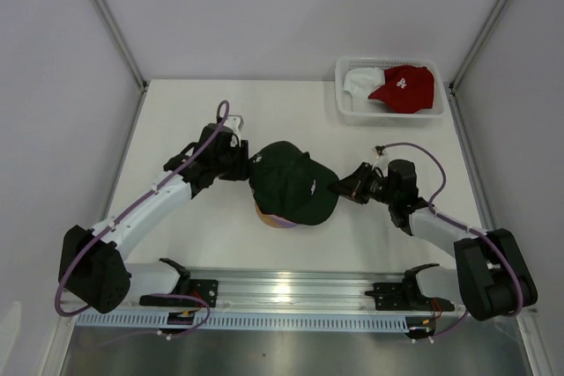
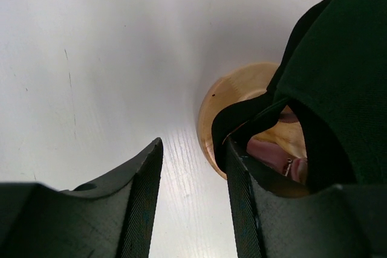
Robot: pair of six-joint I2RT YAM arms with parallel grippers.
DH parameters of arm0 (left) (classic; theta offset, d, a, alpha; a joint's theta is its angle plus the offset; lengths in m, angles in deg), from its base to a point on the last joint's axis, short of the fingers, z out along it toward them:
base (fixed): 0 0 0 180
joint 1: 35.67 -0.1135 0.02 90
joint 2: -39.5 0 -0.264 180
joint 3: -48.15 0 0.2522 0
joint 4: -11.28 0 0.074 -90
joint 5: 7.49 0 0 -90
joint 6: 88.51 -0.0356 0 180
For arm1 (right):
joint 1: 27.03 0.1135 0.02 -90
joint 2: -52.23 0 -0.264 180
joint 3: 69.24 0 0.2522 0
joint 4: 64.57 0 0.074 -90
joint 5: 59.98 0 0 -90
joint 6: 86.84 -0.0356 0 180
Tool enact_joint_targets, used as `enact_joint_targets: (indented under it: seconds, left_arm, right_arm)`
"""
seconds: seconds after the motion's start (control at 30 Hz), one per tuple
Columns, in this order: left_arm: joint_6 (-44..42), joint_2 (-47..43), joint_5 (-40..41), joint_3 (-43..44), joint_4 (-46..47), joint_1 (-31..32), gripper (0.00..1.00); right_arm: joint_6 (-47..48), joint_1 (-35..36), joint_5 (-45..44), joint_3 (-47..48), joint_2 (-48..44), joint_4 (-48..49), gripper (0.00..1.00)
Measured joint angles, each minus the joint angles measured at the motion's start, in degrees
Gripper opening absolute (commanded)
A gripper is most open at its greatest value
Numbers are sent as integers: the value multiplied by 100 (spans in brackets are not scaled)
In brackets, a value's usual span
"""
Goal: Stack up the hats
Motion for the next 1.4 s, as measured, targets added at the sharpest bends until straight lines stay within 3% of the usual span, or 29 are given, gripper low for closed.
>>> enact_joint_targets:
  seconds: [0.27,0.4,0.47,0.5,0.57,0.6,0.73,0.8,0.93,1.07,1.2,1.3,1.4]
  left_arm:
    - [42,15,98,-44,59,70,47]
    - [57,72,127,-44,59,81,47]
    - [90,90,153,-44,63,81,47]
    - [94,90,166,-44,61,81,47]
    - [120,90,243,-44,57,85,47]
    - [125,98,282,-44,44,85,47]
    - [125,74,345,-44,-17,85,48]
    - [107,11,391,-44,-142,85,54]
    - [31,-195,437,15,-531,83,64]
    - [-101,-457,413,275,-927,72,85]
    - [-262,-857,380,691,-1204,17,98]
    - [-382,-1309,181,1008,-1261,-149,100]
    - [-516,-1692,-74,1331,-1257,-426,99]
  right_arm:
    - [-9,22,262,11,903,682,6]
    - [-22,20,378,52,1104,946,9]
    - [-22,20,385,63,1091,966,18]
    - [-17,20,378,68,1054,925,35]
    - [136,37,208,107,931,629,47]
    - [315,48,13,111,859,323,60]
    - [796,46,-551,125,293,-931,85]
    - [988,33,-809,238,-264,-1497,92]
    - [1270,-234,-1143,1051,-1152,-2317,97]
    - [1530,-804,-1333,2389,-1325,-2769,98]
    - [1888,-1353,-1510,4079,-732,-3152,99]
    - [2085,-1670,-1641,5123,15,-3305,99]
    - [2190,-1928,-1919,5576,669,-3311,98]
